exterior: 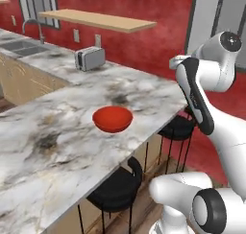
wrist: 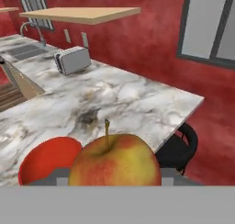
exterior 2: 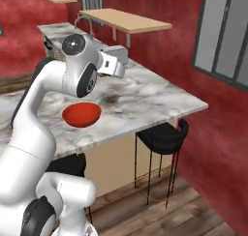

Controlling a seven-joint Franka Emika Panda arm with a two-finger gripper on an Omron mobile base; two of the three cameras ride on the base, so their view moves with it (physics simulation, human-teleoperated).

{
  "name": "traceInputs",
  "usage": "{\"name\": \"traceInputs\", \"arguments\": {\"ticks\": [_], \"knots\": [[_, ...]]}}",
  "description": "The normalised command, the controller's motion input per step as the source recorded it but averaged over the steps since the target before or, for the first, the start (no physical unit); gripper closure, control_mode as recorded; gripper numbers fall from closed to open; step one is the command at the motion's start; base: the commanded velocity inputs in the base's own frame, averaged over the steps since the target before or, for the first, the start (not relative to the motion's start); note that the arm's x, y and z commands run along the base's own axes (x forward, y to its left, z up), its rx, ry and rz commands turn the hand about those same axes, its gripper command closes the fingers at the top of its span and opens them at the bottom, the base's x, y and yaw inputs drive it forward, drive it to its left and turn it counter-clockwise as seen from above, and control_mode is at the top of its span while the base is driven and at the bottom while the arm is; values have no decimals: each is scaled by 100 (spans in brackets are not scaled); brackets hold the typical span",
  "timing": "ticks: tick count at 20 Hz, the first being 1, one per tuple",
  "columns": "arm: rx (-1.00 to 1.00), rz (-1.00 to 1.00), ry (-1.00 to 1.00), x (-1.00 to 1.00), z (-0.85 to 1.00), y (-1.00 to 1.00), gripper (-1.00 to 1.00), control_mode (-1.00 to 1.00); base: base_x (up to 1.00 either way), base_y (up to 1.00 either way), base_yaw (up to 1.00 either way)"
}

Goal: Retrieve the apple and mango from the fridge and place them into the bowl on the dining table.

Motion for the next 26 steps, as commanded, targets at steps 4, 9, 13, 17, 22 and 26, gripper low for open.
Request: {"name": "traceInputs", "arguments": {"ticks": [4, 9, 13, 17, 22, 26], "knots": [[0, 0, 0, 0, 0, 0, 100, 100, 92, -42, 66], [0, 0, 0, 0, 0, 0, 100, 100, 85, -54, 63], [0, 0, 0, 0, 0, 0, 100, 100, 67, -71, 59], [0, 0, 0, 0, 0, 0, 100, 100, 58, -84, 55], [0, 0, 0, 0, 0, 0, 100, 100, 68, -79, 53], [0, 0, 0, 0, 0, 0, 100, 100, 74, -55, 47]]}}
